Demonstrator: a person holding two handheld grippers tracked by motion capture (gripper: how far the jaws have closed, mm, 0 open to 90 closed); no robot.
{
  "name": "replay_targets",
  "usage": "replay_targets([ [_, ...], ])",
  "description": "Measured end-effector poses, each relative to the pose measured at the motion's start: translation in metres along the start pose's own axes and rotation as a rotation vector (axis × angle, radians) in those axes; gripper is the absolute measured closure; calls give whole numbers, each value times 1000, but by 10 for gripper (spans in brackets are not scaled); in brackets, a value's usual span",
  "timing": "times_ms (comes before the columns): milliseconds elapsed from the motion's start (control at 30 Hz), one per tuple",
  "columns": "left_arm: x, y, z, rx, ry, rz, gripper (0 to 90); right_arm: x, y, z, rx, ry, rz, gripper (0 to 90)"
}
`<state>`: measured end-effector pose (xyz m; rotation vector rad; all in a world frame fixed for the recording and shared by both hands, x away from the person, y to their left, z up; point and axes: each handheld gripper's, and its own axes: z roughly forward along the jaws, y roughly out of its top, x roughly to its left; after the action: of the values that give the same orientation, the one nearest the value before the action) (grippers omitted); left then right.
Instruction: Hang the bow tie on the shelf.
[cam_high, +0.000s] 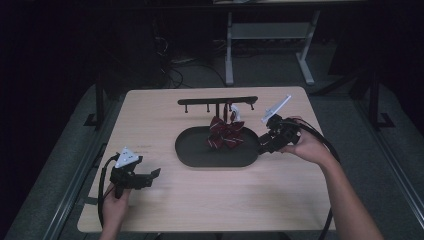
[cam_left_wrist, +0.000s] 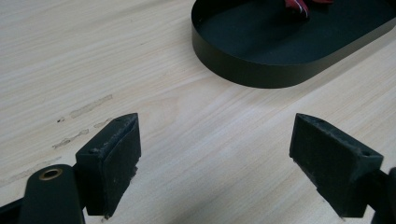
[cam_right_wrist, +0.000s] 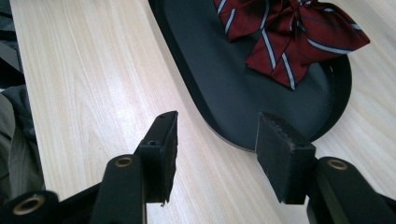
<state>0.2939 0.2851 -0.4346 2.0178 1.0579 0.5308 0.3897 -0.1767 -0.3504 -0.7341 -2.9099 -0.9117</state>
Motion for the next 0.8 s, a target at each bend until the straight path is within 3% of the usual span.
replay_targets([
  [800,-1,0,-1,0,1,3,163,1,-33,11,5,14,36,478],
])
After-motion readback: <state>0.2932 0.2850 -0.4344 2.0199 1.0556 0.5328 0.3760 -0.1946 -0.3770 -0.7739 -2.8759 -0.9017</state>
